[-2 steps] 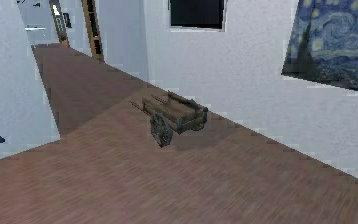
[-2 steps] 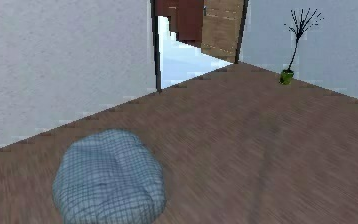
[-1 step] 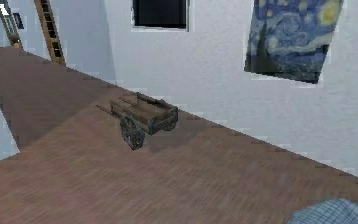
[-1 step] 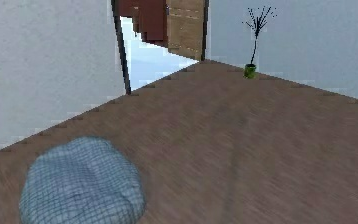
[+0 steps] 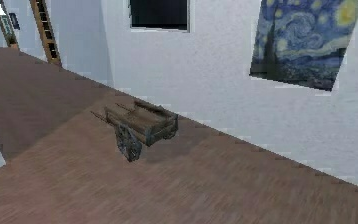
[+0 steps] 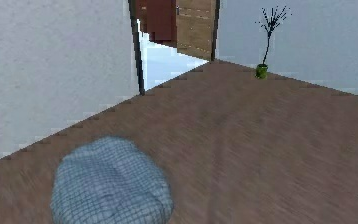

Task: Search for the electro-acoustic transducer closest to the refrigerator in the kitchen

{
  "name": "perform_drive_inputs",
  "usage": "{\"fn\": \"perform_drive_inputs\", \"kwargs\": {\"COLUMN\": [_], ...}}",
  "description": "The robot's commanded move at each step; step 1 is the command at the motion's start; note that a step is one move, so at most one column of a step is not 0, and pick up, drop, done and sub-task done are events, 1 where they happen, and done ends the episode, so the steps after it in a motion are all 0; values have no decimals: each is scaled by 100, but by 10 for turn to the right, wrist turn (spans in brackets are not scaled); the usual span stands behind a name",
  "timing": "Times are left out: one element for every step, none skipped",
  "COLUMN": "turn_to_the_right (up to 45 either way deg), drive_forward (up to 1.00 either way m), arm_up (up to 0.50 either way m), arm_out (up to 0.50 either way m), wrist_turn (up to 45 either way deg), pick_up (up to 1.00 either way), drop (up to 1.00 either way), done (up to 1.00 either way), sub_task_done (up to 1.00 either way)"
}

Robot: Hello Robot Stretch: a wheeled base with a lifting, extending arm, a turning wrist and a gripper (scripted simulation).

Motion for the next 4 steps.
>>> {"fn": "perform_drive_inputs", "kwargs": {"turn_to_the_right": [-330, 0, -30, 0], "drive_forward": [0, 100, 0, 100], "arm_up": [0, 0, 0, 0], "arm_out": [0, 0, 0, 0], "wrist_turn": [0, 0, 0, 0], "pick_up": [0, 0, 0, 0], "drop": [0, 0, 0, 0], "done": [0, 0, 0, 0], "sub_task_done": [0, 0, 0, 0]}}
